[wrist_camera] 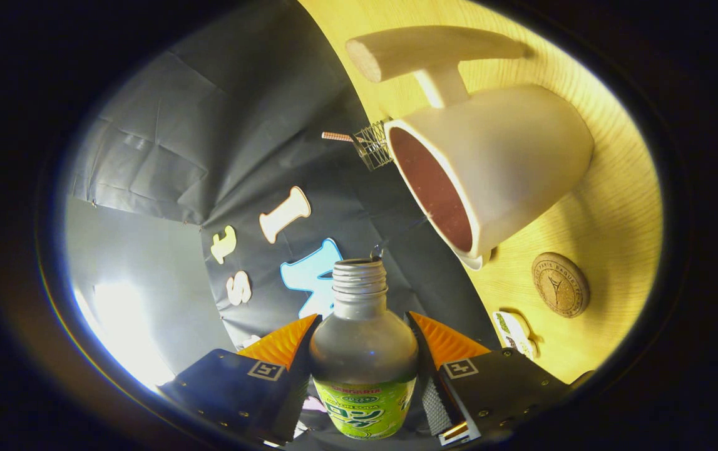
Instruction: Take the bottle from table, then pour the juice into the cup, finally place the bottle on the coaster
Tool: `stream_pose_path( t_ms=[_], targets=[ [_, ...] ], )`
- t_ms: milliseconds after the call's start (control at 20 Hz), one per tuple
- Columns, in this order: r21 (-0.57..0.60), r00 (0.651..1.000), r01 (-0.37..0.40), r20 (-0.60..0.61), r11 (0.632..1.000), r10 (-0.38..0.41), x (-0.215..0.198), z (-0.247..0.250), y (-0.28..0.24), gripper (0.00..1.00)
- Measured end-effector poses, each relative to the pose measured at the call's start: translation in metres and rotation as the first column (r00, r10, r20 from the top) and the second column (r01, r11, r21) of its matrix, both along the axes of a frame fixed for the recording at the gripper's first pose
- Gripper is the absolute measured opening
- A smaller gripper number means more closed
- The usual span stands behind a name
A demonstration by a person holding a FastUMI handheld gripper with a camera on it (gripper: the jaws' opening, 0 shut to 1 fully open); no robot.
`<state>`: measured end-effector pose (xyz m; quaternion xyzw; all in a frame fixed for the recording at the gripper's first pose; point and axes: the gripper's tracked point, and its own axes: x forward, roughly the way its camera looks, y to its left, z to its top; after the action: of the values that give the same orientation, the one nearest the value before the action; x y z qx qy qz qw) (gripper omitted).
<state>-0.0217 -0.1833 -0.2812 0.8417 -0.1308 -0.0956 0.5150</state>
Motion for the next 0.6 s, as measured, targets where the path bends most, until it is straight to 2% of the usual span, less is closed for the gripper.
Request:
stream_pose_path(
  t_ms=[600],
  targets=[
    [0.021,1.0,0.007,-0.015,1.0,-0.007,-0.0095,-0.0081,-0.0052,0.76]
  ],
)
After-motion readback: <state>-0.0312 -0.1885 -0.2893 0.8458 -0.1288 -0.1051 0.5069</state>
